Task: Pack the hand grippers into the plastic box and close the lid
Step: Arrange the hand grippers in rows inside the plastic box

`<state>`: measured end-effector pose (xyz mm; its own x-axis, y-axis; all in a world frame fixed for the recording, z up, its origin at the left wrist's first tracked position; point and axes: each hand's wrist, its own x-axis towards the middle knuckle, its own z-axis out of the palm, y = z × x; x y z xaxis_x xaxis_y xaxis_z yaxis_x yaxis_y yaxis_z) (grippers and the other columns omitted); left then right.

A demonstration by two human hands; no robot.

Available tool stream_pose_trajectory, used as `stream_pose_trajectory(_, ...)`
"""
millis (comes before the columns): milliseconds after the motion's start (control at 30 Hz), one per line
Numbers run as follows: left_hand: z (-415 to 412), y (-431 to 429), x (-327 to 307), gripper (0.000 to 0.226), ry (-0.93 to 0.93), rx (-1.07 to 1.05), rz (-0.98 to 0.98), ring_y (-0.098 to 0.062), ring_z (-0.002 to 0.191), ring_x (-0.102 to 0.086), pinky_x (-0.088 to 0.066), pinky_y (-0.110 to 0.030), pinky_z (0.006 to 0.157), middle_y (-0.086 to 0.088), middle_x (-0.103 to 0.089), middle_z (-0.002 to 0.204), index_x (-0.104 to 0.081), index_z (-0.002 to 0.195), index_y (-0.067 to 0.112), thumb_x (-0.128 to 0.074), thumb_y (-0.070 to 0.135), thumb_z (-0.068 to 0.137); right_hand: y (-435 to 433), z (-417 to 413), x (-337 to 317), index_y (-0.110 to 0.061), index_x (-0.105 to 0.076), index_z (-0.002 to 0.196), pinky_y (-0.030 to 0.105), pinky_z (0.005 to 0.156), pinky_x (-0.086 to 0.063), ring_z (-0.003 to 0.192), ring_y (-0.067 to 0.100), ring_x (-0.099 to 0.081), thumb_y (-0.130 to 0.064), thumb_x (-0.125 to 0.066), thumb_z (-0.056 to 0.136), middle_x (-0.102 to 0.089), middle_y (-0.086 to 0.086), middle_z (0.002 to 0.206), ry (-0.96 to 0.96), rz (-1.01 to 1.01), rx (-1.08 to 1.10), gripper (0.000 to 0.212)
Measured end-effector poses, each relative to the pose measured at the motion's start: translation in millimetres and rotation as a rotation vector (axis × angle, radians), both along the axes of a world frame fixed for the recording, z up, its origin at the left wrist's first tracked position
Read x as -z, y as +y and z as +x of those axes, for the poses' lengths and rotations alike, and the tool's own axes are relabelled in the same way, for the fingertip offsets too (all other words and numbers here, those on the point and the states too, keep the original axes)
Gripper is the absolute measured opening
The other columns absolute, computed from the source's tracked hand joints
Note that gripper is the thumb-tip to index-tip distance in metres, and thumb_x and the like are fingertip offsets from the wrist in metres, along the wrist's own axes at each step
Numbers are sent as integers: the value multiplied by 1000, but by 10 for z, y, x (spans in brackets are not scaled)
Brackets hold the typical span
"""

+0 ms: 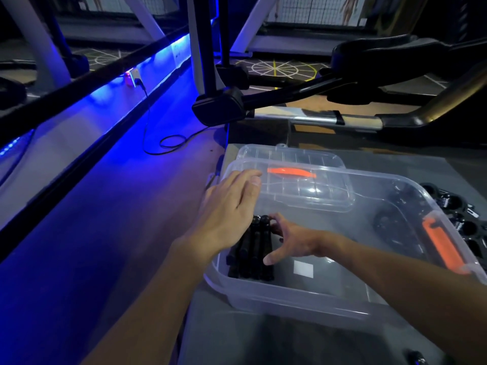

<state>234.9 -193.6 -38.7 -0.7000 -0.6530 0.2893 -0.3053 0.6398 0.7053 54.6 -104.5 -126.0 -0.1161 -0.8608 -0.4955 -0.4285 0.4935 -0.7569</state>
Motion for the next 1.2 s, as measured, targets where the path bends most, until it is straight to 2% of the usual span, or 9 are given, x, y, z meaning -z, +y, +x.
stream_pose_trajectory(200, -2, 7, -14, 60, -51, 17, -40, -13, 123, -51, -36, -48, 107, 11, -59, 127, -57, 123, 32, -13, 57, 92, 151, -73, -368, -24, -13, 152, 32, 110, -36, 140, 17, -34, -30, -85, 72, -36, 6, 152, 30, -4, 26, 107)
stream_pose_trajectory(333, -97, 113, -89, 49, -209, -21, -90, -13, 125, -44, -12, -55, 117, 12, -58, 122, -62, 109, 32, -18, 51, 97, 446, -212, -732, -23, -36, 142, 32, 100, -48, 123, 18, -55, -31, -81, 76, -55, 5, 133, 102, -143, 176, 81)
stream_pose_trajectory(467, -416, 485, -259, 50, -134, 159, -116, -22, 106, -56, -36, -49, 102, 9, -59, 96, -63, 95, 25, -23, 54, 92, 955, -353, -1050, -19, -53, 121, 43, 95, -53, 103, 25, -66, -20, -76, 83, -68, 12, 112, 183, -350, 381, 44)
stream_pose_trajectory(567, -717, 945, -364, 50, -28, 347, -81, -20, 95, -58, -47, -45, 88, 7, -60, 93, -64, 93, 22, -29, 57, 90, 1466, -411, -1292, -11, -57, 118, 33, 75, -53, 83, 14, -63, -13, -68, 89, -67, 8, 100, 228, -434, 521, 31)
stream_pose_trajectory(700, -1015, 1570, -353, 53, -49, 560, -146, -24, 103, -57, -45, -47, 93, 0, -63, 103, -65, 100, 24, -28, 58, 87, 2234, -495, -1326, -10, -63, 104, 14, 59, -45, 60, -2, -57, -5, -66, 88, -65, 6, 85, 310, -530, 767, 16)
stream_pose_trajectory(900, -1249, 2126, -153, 60, -137, 734, -204, -22, 118, -53, -44, -48, 99, 2, -58, 124, -62, 117, 22, -27, 60, 87, 3364, -609, -759, -6, -64, 106, 15, 59, -46, 64, 5, -58, -7, -68, 88, -64, 3, 79, 324, -342, 975, 19)
stream_pose_trajectory(1067, -1369, 2267, 31, 53, -258, 742, -314, -15, 139, -36, -35, -46, 110, 4, -42, 149, -53, 136, 24, -37, 51, 93, 3898, -783, -215, -5, -60, 119, 19, 77, -47, 91, 16, -60, -15, -76, 82, -62, 5, 100, 359, -140, 1022, 41)
stream_pose_trajectory(1133, -1409, 2267, 47, 43, -224, 725, -382, -14, 139, -36, -35, -40, 108, 5, -45, 147, -56, 134, 24, -44, 42, 96, 3971, -844, -95, -11, -55, 127, 24, 93, -42, 108, 14, -53, -25, -79, 79, -57, 0, 114, 410, -85, 995, 55)
stream_pose_trajectory(1200, -1434, 2274, 10, 39, -208, 713, -420, -13, 133, -43, -34, -36, 104, 7, -52, 139, -62, 128, 23, -47, 39, 96, 3966, -877, -6, -11, -50, 133, 22, 95, -37, 112, 10, -48, -27, -81, 78, -53, -1, 120, 408, -76, 976, 65)
